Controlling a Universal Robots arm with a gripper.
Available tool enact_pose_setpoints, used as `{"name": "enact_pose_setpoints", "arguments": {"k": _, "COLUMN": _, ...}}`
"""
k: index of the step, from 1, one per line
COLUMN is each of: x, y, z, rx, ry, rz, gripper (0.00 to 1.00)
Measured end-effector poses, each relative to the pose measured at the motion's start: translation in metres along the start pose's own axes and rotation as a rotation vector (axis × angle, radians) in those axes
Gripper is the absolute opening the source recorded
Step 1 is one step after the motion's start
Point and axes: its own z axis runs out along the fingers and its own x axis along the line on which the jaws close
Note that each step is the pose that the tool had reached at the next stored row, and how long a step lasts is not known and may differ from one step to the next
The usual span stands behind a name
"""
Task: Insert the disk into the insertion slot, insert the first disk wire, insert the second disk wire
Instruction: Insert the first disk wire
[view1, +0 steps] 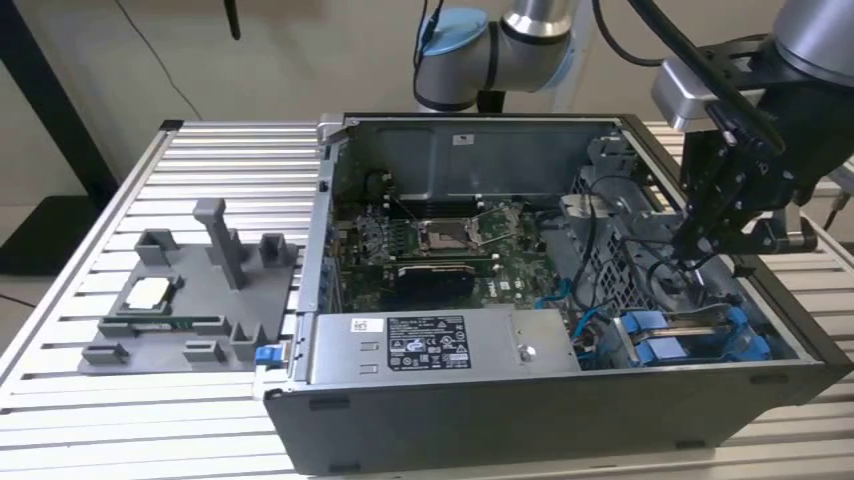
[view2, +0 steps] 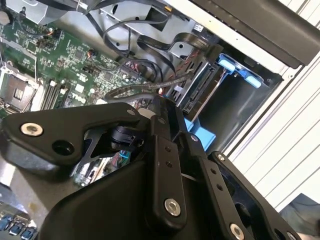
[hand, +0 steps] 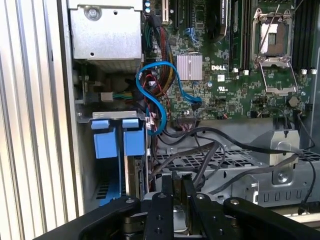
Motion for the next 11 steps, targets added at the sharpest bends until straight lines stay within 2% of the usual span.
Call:
{"name": "enact_pose_setpoints", "arguments": {"k": 5, "x": 0.0001, "y": -0.0006, "z": 0.0012, "rx": 0.0000, "ry": 0.0007, "rz": 0.000, "gripper": 0.20}}
{"name": "enact_pose_setpoints", "arguments": {"k": 6, "x": 0.0002, "y": -0.0008, "z": 0.0014, "rx": 0.0001, "ry": 0.0028, "rz": 0.000, "gripper": 0.20}}
{"name": "enact_pose_setpoints", "arguments": {"k": 7, "x": 0.0002, "y": -0.0009, "z": 0.0016, "rx": 0.0002, "ry": 0.0071, "rz": 0.000, "gripper": 0.20}}
{"name": "enact_pose_setpoints", "arguments": {"k": 8, "x": 0.0003, "y": -0.0010, "z": 0.0019, "rx": 0.0005, "ry": 0.0156, "rz": -0.001, "gripper": 0.20}}
{"name": "enact_pose_setpoints", "arguments": {"k": 9, "x": 0.0003, "y": -0.0012, "z": 0.0020, "rx": 0.0008, "ry": 0.0273, "rz": -0.002, "gripper": 0.20}}
{"name": "enact_pose_setpoints", "arguments": {"k": 11, "x": 0.0004, "y": -0.0018, "z": 0.0023, "rx": 0.0011, "ry": 0.0460, "rz": -0.004, "gripper": 0.20}}
